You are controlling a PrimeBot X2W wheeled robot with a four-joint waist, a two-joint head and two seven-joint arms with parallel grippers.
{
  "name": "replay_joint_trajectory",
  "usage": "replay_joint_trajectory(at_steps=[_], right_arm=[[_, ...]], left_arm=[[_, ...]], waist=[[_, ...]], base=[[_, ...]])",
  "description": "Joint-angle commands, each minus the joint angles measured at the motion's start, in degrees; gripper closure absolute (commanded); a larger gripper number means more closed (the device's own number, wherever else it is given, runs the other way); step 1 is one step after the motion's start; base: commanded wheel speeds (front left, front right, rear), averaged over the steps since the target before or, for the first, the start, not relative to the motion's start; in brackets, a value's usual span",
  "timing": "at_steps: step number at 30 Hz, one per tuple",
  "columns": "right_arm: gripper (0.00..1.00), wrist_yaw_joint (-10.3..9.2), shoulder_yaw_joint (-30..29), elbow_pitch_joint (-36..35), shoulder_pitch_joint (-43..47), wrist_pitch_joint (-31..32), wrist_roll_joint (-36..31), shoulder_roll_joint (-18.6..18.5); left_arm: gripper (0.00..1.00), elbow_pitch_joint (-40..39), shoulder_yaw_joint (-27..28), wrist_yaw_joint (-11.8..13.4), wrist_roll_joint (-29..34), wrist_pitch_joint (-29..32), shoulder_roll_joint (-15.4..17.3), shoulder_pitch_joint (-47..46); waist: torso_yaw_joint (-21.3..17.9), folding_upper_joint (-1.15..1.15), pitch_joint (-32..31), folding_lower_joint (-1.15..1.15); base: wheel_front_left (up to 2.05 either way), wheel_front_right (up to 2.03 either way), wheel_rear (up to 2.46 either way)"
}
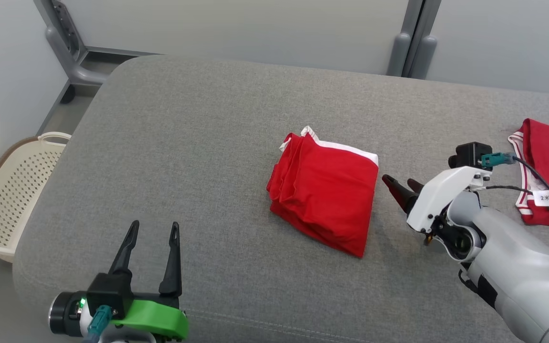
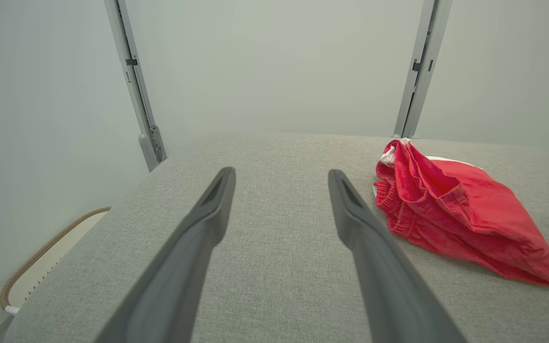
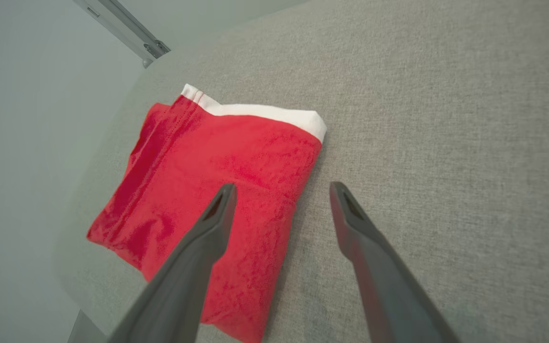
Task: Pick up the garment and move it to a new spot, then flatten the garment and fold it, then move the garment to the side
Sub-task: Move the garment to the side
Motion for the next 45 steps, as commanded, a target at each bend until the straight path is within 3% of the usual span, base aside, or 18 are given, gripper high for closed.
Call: replay_joint_trajectory(at_steps=[1, 8, 12, 19, 33, 34, 35, 36, 37, 45], right_arm=[[0.0, -0.01, -0.1, 0.7, -0.4, 0.8, 0.6, 0.4], [0.0, 0.0, -0.9, 9.0, -5.9, 13.0, 5.7, 3.0], [0.0, 0.0, -1.2, 13.8, -8.5, 16.9, 6.8, 3.7], [0.0, 0.0, -1.4, 19.9, -11.1, 20.0, 7.6, 4.5], [0.0, -0.01, -2.0, 23.2, -11.7, 22.9, 9.1, 5.8], [0.04, -0.01, -1.9, 23.4, -11.6, 22.7, 9.1, 6.0], [0.26, -0.01, -1.8, 23.5, -11.5, 22.8, 9.0, 6.0], [0.59, -0.01, -1.6, 23.6, -11.3, 22.7, 8.8, 6.1], [1.0, -0.01, -1.6, 23.4, -11.2, 22.2, 8.6, 6.0], [1.0, -0.01, -0.7, 20.5, -11.0, 20.6, 7.9, 4.6]], left_arm=[[0.0, -0.2, 0.2, -0.2, 0.4, 0.0, 0.1, -0.7], [0.0, -0.2, 1.2, -0.3, 0.5, 0.0, 0.1, -1.3], [0.0, 0.0, 1.2, -0.5, 0.3, 0.0, 0.1, -1.7], [0.0, 0.1, -0.2, 0.1, -1.0, 0.0, 0.1, -2.4], [0.0, 0.5, -2.2, 0.9, -2.8, 0.0, 0.0, -3.4], [0.0, 0.6, -2.4, 0.9, -2.9, 0.0, 0.0, -3.4], [0.0, 0.6, -2.6, 1.0, -3.0, 0.0, 0.0, -3.4], [0.0, 0.7, -2.8, 1.0, -3.1, 0.0, 0.0, -3.6], [0.0, 0.7, -2.9, 1.0, -3.2, 0.0, 0.0, -3.8], [0.0, 1.3, -2.3, 1.4, -3.2, 0.0, 0.0, -2.9]], waist=[[0.2, 0.0, 0.2, 0.0], [2.0, 0.0, 1.6, 0.0], [3.5, 0.0, 2.4, 0.0], [6.2, 0.0, 4.0, 0.0], [8.3, 0.0, 5.2, 0.0], [8.5, 0.0, 5.3, 0.0], [8.6, 0.0, 5.4, 0.0], [8.7, 0.0, 5.5, 0.0], [8.8, 0.0, 5.6, 0.0], [7.4, 0.0, 5.0, 0.0]], base=[[0.0, 0.0, 0.0], [0.0, 0.0, 0.0], [0.0, 0.0, 0.0], [0.0, 0.0, 0.0], [0.0, 0.0, 0.0], [0.0, 0.0, 0.0], [0.0, 0.0, 0.0], [0.0, 0.0, 0.0], [0.0, 0.0, 0.0], [0.0, 0.0, 0.0]])
